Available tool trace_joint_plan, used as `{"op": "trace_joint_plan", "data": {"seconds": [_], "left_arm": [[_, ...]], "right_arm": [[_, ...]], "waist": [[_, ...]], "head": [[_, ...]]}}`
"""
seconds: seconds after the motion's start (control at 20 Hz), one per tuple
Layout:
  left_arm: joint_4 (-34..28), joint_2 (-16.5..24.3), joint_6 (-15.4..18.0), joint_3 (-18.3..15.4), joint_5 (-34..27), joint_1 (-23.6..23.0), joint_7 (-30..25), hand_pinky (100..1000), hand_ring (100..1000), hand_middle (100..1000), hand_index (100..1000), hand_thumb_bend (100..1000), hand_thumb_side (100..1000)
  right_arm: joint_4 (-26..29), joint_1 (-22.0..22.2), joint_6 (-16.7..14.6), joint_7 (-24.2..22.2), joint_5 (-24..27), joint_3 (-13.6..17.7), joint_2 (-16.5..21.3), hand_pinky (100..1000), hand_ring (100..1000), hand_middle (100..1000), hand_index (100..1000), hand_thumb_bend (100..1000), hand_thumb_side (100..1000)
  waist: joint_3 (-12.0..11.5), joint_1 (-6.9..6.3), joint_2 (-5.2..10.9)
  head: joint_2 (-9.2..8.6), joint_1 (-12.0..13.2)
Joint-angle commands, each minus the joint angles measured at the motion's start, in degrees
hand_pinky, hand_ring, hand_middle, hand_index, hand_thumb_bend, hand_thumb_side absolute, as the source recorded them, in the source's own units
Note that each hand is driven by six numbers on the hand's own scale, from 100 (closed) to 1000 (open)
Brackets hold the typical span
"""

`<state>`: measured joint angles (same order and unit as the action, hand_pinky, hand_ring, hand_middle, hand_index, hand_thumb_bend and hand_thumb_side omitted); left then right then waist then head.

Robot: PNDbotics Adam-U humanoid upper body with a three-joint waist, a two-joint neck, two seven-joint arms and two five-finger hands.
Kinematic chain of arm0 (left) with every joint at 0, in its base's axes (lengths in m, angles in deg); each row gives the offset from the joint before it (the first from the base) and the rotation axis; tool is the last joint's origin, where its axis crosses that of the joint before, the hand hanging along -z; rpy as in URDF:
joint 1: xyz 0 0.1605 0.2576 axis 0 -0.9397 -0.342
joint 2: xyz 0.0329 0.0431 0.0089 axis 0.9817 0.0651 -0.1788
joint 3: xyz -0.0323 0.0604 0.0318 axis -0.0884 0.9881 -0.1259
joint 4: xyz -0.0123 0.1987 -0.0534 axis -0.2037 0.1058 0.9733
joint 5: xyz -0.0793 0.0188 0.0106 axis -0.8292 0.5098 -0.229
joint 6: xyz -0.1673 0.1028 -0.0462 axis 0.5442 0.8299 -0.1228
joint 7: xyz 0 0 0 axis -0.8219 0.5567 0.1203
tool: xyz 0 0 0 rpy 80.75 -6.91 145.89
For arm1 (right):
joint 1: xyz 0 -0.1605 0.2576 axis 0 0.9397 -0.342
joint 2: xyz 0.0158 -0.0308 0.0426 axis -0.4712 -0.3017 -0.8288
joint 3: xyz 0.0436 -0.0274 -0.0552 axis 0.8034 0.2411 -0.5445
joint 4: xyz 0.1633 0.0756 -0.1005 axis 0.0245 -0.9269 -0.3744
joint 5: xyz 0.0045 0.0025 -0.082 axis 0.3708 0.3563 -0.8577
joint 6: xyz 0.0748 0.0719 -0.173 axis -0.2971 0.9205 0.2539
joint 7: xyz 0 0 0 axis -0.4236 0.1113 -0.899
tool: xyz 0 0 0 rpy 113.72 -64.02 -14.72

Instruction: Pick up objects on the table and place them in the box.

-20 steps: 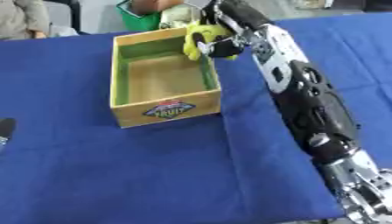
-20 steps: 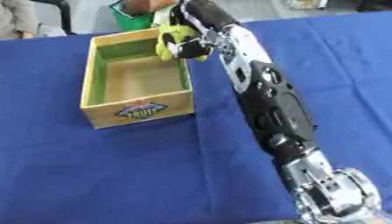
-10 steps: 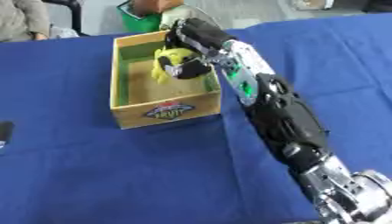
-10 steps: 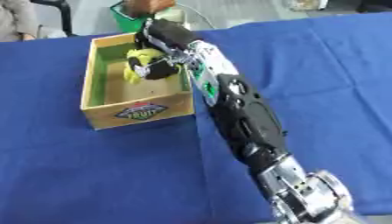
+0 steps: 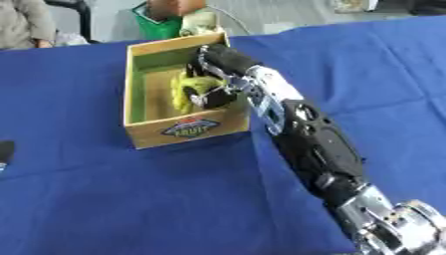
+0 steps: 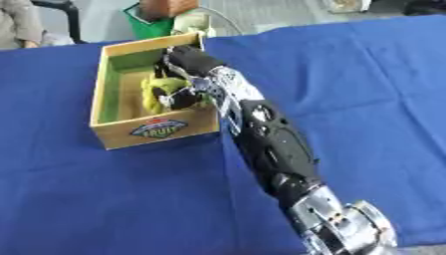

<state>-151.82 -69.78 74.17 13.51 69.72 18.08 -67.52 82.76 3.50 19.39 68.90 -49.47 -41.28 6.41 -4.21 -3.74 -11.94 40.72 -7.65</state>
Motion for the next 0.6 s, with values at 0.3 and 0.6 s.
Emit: {"op": "trace_joint_plan", "data": {"seconds": [0.3,0.6], "left_arm": [[-0.6,0.6,0.0,-0.2,-0.3,0.4,0.0,491,409,465,623,699,217],[-0.6,0.5,0.1,-0.2,-0.3,0.3,0.1,491,409,465,623,698,216]], "right_arm": [[2.8,-0.9,2.1,0.3,0.9,1.0,0.6,1000,993,993,1000,100,450],[4.8,-0.7,2.8,1.4,1.8,1.6,1.4,1000,1000,996,1000,100,426]], "waist": [[0.3,-0.13,1.19],[0.6,-0.12,1.27]], "head": [[-0.70,0.1],[-0.67,0.1]]}}
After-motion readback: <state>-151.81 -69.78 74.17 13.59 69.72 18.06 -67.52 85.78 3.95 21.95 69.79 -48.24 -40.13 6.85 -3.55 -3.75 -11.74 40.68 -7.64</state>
